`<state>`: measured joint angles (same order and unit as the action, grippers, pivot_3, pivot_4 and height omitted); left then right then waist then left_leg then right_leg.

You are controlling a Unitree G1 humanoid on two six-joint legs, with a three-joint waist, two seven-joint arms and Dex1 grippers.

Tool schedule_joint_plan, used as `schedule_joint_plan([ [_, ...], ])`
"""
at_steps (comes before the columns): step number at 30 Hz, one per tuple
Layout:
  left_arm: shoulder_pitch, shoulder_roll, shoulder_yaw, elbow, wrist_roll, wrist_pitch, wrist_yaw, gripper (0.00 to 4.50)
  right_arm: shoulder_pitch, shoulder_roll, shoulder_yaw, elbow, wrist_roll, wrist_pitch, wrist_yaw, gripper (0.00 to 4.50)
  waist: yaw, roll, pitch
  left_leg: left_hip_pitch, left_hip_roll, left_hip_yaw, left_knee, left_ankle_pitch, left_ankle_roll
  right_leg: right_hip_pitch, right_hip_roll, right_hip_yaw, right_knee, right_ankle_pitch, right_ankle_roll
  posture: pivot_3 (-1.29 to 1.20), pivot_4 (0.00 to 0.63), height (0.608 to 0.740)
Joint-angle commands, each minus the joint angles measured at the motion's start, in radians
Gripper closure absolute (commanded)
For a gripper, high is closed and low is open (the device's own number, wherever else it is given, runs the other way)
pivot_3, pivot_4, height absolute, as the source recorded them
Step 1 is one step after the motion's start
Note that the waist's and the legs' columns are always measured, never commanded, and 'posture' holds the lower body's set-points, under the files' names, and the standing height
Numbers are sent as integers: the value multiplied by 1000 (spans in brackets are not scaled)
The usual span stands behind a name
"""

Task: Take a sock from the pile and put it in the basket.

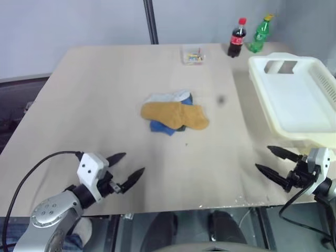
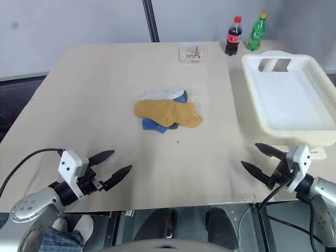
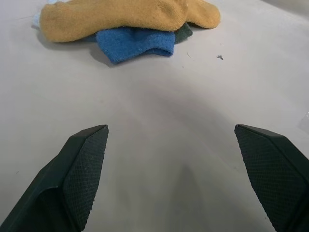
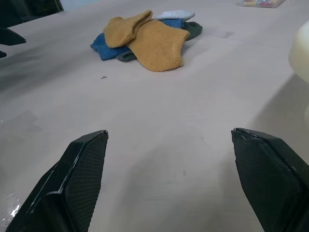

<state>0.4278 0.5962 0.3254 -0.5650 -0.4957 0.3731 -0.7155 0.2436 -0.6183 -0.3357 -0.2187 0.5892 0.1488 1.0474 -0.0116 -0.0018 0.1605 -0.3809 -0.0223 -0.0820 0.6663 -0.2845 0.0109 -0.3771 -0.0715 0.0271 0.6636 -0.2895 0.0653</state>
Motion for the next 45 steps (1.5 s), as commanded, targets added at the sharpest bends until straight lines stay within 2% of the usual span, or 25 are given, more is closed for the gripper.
schedule_joint_plan([
  [1,-28,11,12,7,5,-31,-11,0,31,10,-38,-60,14,-16,-25,231,1,0,0,0,0,0,0,0,0,0,0,0,0,0,0,0,150,740],
  [8,-71,4,-5,30,8,-35,-9,0,40,14,-15,-60,-7,-23,-35,231,2,0,0,0,0,0,0,0,0,0,0,0,0,0,0,0,150,740],
  [25,-53,5,-6,4,-8,-37,-17,0,22,16,-6,-59,-8,-14,-37,231,2,0,0,0,0,0,0,0,0,0,0,0,0,0,0,0,150,740],
  [35,-87,-2,-24,23,-10,-49,-40,0,42,30,16,-122,1,-12,-48,231,1,0,0,0,0,0,0,0,0,0,0,0,0,0,0,0,150,740],
  [41,-177,-31,-90,37,13,-51,-7,0,39,36,34,-144,-6,-19,-52,231,3,0,0,0,0,0,0,0,0,0,0,-1,0,0,0,0,150,740],
  [45,-327,-56,-216,111,140,-82,50,0,22,38,45,-126,-16,-23,-59,231,7,0,0,0,-1,-1,1,0,0,0,1,-3,1,0,0,0,150,740],
])
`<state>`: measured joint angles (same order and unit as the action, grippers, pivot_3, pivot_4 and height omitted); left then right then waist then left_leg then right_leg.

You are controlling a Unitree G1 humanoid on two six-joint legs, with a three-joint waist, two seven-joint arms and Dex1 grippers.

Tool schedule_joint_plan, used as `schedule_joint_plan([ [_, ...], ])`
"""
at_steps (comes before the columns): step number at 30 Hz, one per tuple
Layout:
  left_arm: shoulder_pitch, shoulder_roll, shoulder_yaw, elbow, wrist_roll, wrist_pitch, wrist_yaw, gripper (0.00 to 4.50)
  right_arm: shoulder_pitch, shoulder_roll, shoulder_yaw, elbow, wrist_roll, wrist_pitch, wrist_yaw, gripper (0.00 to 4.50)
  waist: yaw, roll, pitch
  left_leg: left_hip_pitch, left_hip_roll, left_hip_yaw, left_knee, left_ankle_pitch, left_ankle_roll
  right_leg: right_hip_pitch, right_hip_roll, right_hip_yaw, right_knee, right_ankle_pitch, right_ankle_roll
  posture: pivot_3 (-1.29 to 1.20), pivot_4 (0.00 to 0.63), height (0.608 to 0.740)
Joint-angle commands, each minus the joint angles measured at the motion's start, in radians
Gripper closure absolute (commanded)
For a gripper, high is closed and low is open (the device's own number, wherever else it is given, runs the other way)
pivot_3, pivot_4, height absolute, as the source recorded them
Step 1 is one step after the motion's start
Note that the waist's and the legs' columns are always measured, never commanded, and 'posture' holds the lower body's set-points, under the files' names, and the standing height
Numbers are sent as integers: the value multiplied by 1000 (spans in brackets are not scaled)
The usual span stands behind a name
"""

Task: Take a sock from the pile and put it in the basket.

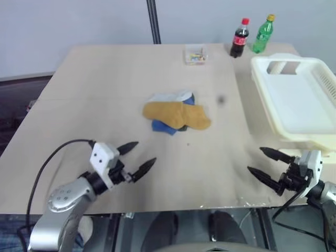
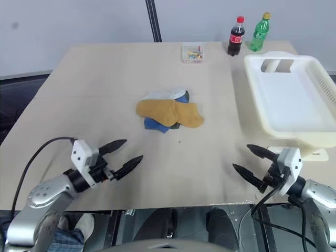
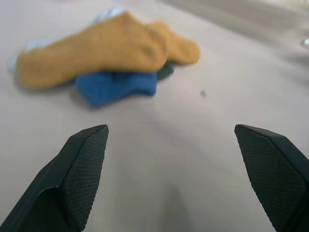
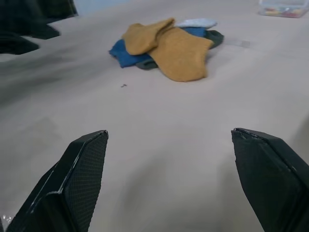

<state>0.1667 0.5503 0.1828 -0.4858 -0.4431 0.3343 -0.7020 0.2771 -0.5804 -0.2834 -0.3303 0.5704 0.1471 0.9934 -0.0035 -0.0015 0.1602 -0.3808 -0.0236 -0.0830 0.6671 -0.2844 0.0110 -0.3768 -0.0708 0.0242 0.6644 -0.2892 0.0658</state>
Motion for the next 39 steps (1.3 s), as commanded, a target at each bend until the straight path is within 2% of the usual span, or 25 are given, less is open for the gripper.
schedule_joint_plan([
  [1,-98,-12,-116,59,136,-55,46,0,-16,0,-5,-10,0,-23,-5,231,-1,0,0,0,0,0,0,0,0,0,0,0,0,0,0,0,150,740],
  [7,-295,-138,-324,261,307,-148,106,0,-51,1,-2,11,-21,-34,-16,231,-3,-1,0,-1,-2,0,2,0,0,0,0,0,0,1,1,0,150,740],
  [13,-406,-239,-386,409,387,-247,164,0,-33,1,-10,-11,-26,-38,-39,231,-6,0,0,-1,-1,0,1,0,0,0,1,0,0,1,2,0,150,740],
  [20,-462,-274,-398,522,460,-319,209,0,-8,-4,-20,-26,-29,-43,-54,231,-7,0,0,-1,-2,0,1,0,0,0,1,1,0,1,2,0,150,740],
  [21,-472,-280,-392,537,462,-321,219,409,-6,-4,-21,-25,-29,-43,-57,0,-7,0,0,-1,-2,0,2,0,0,0,1,1,1,1,2,0,150,740],
  [23,-486,-287,-382,563,472,-332,234,770,-4,-4,-21,-23,-32,-46,-60,0,-6,0,0,-1,-2,0,2,0,0,0,1,1,1,1,2,0,150,740],
  [28,-494,-290,-369,575,477,-349,252,3040,2,-2,-16,-20,-35,-53,-65,0,-6,0,0,-1,-2,0,2,0,0,0,1,1,1,1,2,0,150,740],
  [29,-491,-292,-367,569,474,-348,252,3676,3,-1,-14,-19,-37,-55,-67,0,-6,0,0,-1,-2,0,2,0,0,0,1,1,1,1,2,0,150,740],
  [30,-488,-292,-367,564,474,-349,251,3901,3,1,-11,-15,-39,-57,-68,0,-6,0,0,-1,-2,0,2,0,0,0,1,1,1,1,2,0,150,740],
  [31,-484,-293,-368,560,473,-350,251,4380,3,3,-8,-12,-41,-59,-70,0,-6,0,0,-1,-2,0,2,0,0,0,0,1,1,1,2,0,150,740],
  [39,-459,-303,-365,507,457,-337,245,4380,-9,6,-4,-3,-48,-59,-75,0,-6,0,0,-1,-2,0,2,0,0,0,0,1,1,1,2,0,150,740],
])
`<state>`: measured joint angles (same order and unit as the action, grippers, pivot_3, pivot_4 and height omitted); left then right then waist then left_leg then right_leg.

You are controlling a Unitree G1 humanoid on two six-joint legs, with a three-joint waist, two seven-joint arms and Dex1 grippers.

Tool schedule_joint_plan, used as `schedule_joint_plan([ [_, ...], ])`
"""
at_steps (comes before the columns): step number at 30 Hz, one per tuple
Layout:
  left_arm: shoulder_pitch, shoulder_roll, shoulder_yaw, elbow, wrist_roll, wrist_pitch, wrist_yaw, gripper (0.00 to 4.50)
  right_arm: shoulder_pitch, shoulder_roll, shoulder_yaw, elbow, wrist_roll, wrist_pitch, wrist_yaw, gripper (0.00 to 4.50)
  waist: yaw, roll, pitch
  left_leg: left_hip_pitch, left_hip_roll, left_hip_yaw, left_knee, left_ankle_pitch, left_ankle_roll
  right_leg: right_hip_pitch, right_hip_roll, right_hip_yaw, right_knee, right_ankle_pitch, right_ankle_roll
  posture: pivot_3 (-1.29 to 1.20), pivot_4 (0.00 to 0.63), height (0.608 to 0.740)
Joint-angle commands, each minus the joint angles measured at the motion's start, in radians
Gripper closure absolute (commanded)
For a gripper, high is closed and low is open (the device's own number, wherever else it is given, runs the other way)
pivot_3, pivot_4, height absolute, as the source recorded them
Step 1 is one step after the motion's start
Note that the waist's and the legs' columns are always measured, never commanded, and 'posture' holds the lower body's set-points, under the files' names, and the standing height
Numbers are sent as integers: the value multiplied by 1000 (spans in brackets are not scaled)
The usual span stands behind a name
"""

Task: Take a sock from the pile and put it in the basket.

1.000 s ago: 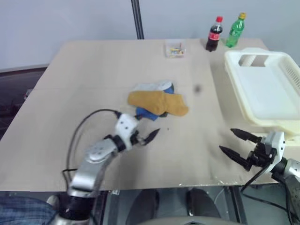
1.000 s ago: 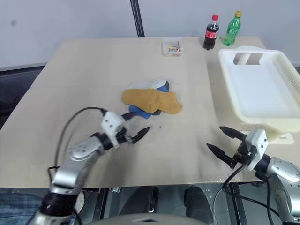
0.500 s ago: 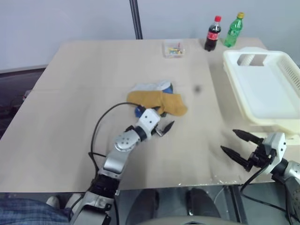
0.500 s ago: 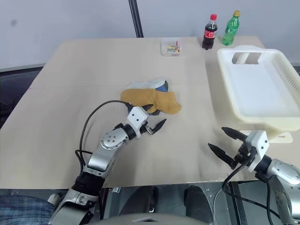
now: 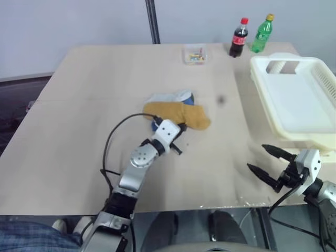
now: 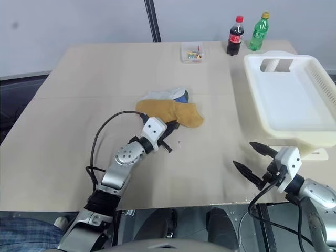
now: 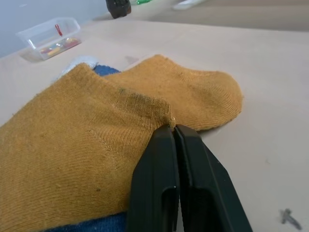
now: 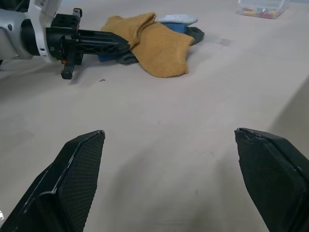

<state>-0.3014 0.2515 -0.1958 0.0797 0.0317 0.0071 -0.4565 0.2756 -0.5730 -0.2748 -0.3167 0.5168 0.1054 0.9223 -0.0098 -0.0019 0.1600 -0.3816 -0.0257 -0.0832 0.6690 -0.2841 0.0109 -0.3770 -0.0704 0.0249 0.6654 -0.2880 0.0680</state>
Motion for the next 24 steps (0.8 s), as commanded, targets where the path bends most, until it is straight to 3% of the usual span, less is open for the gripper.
schedule_joint_plan([
  [1,13,-5,15,-66,-20,-5,0,4380,-9,-2,-13,-15,6,-17,-4,0,0,0,0,0,0,0,0,0,0,0,0,0,0,0,0,0,150,740],
  [6,74,-5,-9,-235,-119,125,-72,4380,-13,-7,-18,-10,6,-15,-1,0,0,0,0,0,0,0,0,0,0,0,0,0,0,0,0,0,150,740],
  [10,167,37,-54,-453,-171,366,-102,4380,-21,-21,-32,-5,9,-10,3,0,-2,0,0,0,0,0,0,0,0,0,0,0,-1,0,0,0,150,740],
  [14,221,66,-1,-617,-258,628,-71,4380,-26,-36,-46,-4,16,-4,4,0,-1,0,0,0,1,0,0,0,0,0,0,1,0,0,0,0,150,740],
  [17,204,24,49,-638,-380,796,-61,4380,-16,-43,-50,-14,18,0,4,0,1,1,0,1,1,0,0,0,0,0,0,0,1,0,0,0,150,740],
  [24,70,-117,-72,-526,-429,881,-40,4380,24,-55,-61,-53,27,10,4,0,5,0,0,0,0,0,1,0,0,0,0,0,1,0,0,0,150,740],
])
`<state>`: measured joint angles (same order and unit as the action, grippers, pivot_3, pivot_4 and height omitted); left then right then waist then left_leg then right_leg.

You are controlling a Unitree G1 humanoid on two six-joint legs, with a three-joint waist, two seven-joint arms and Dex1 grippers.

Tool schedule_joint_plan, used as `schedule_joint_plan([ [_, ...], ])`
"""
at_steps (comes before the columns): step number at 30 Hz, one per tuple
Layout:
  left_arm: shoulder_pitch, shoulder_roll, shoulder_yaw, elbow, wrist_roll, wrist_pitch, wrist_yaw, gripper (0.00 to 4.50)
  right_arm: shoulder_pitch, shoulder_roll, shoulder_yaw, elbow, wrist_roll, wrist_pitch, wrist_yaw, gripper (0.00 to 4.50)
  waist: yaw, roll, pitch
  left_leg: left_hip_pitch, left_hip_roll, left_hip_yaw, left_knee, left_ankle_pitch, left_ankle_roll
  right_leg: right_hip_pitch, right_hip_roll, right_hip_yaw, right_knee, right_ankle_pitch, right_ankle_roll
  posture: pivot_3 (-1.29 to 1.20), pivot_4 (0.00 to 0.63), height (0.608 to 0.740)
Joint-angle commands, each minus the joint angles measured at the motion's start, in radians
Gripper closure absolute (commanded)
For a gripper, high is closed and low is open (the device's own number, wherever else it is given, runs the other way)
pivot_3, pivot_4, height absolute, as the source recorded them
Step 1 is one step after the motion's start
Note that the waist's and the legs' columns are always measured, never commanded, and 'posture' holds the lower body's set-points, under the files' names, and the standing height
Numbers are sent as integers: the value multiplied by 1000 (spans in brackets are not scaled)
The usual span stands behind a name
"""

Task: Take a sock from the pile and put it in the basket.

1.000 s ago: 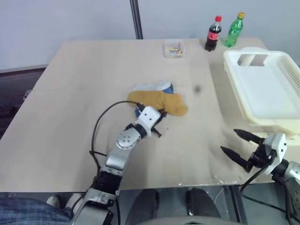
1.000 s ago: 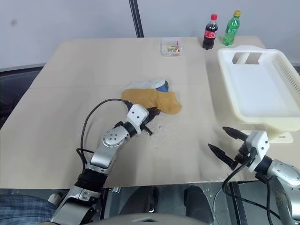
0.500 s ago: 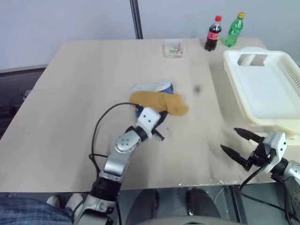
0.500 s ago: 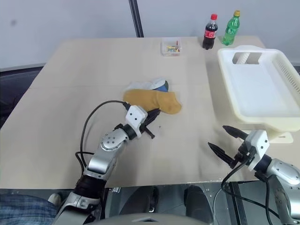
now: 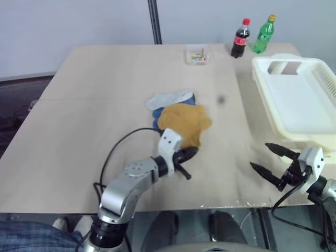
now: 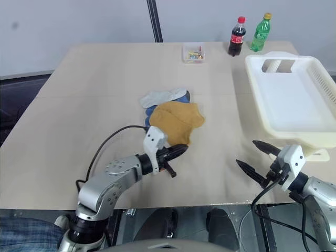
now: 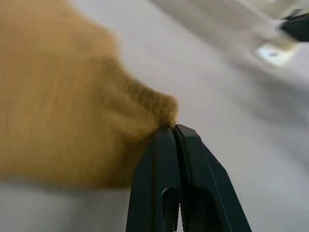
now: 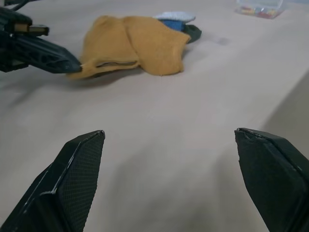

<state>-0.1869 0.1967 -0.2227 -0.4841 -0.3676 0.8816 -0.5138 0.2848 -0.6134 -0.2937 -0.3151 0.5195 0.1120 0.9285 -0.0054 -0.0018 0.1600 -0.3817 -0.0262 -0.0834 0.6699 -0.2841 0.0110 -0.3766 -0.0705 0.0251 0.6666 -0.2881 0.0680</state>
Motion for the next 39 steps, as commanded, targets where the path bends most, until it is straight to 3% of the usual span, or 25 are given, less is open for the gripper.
schedule_joint_plan([
  [1,-62,-81,-61,62,-28,6,18,4380,20,-17,-47,-59,27,6,-3,0,0,0,0,0,0,0,0,0,0,0,0,0,0,0,0,0,150,740],
  [8,-167,-169,-172,261,35,-67,31,4380,46,-19,-62,-91,32,22,-15,0,-5,0,0,0,0,0,0,0,0,0,1,1,0,0,0,0,150,740],
  [11,-185,-211,-165,314,62,-117,67,3633,54,-4,-51,-98,27,18,-27,0,-4,0,0,0,0,0,0,0,0,0,1,1,0,0,0,0,150,740],
  [17,-187,-235,-154,269,62,-189,70,871,56,22,-26,-111,16,15,-49,0,-5,0,0,0,0,0,0,0,0,0,0,1,0,0,0,0,150,740],
  [20,-162,-180,-128,162,21,-170,31,871,38,25,-15,-115,17,26,-61,0,-7,1,0,0,0,1,0,0,-1,0,0,1,0,0,0,0,150,740],
  [24,-116,16,-67,55,58,-174,0,871,-4,40,21,-118,12,41,-85,0,-11,2,-1,2,2,2,-1,2,-4,0,2,2,0,0,0,0,150,740],
  [27,-103,96,-6,53,73,-183,21,871,-28,44,49,-120,3,61,-107,0,-3,2,-1,2,2,1,-1,0,-1,0,2,2,1,0,0,0,150,740],
  [33,-106,80,15,155,89,-194,51,871,-66,57,99,-85,-25,51,-113,0,12,2,-1,-1,-1,0,0,2,-4,0,0,1,-2,0,0,0,150,740],
  [39,-78,124,-77,139,127,-100,35,871,-93,50,96,-84,-22,57,-116,0,13,2,-1,-1,0,0,0,2,-4,-1,0,1,-2,0,0,0,150,740],
])
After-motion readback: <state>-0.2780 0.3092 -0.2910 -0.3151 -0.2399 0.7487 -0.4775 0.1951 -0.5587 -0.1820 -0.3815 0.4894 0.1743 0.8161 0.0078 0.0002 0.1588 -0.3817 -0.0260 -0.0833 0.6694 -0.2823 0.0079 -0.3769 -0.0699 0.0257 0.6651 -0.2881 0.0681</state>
